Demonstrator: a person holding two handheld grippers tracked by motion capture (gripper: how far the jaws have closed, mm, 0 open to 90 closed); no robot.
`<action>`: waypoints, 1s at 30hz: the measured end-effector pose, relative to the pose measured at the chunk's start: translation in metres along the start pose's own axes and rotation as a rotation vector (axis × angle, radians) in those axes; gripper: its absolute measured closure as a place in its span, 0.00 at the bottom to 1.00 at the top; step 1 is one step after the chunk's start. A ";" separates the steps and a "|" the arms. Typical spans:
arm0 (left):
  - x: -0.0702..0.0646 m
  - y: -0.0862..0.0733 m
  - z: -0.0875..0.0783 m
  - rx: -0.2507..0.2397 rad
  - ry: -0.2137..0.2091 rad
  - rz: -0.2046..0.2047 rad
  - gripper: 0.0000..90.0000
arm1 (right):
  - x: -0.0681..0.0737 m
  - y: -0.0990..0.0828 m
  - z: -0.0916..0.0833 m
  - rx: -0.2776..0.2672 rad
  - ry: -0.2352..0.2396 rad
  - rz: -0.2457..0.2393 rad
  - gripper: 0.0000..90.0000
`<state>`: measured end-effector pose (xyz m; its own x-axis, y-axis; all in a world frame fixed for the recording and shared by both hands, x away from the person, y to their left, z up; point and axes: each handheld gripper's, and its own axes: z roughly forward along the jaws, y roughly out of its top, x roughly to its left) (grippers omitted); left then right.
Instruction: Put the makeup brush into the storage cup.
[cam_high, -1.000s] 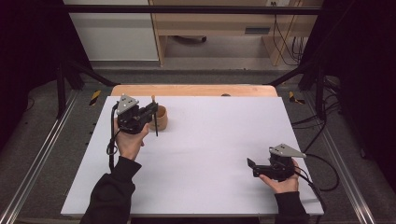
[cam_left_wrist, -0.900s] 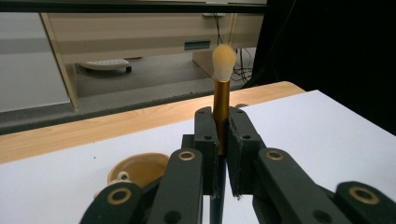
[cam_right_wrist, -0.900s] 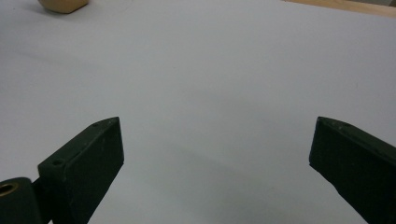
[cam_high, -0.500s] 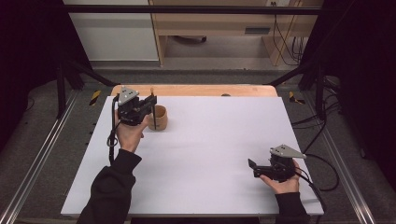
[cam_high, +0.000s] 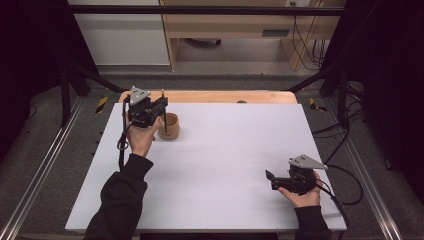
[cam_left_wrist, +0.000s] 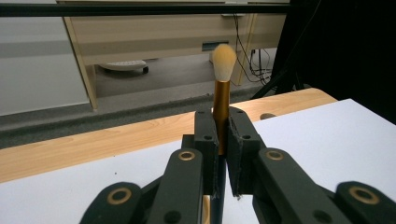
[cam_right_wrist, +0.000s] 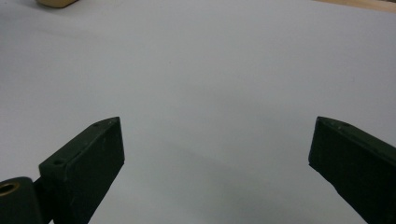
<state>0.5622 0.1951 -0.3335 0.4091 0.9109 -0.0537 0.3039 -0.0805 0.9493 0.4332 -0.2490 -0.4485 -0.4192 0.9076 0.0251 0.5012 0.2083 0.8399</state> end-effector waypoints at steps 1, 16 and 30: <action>0.000 0.000 0.000 0.000 0.000 0.000 0.93 | 0.000 0.000 0.000 0.000 0.000 0.000 0.04; 0.005 0.012 0.021 0.011 0.025 0.003 0.93 | 0.000 0.000 0.000 -0.002 0.000 0.000 0.04; 0.009 0.010 0.045 0.027 0.050 0.020 0.93 | 0.000 0.001 0.000 -0.002 0.004 0.002 0.04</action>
<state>0.6075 0.1841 -0.3384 0.3717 0.9282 -0.0182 0.3193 -0.1094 0.9413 0.4338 -0.2490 -0.4482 -0.4213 0.9064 0.0295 0.5008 0.2054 0.8409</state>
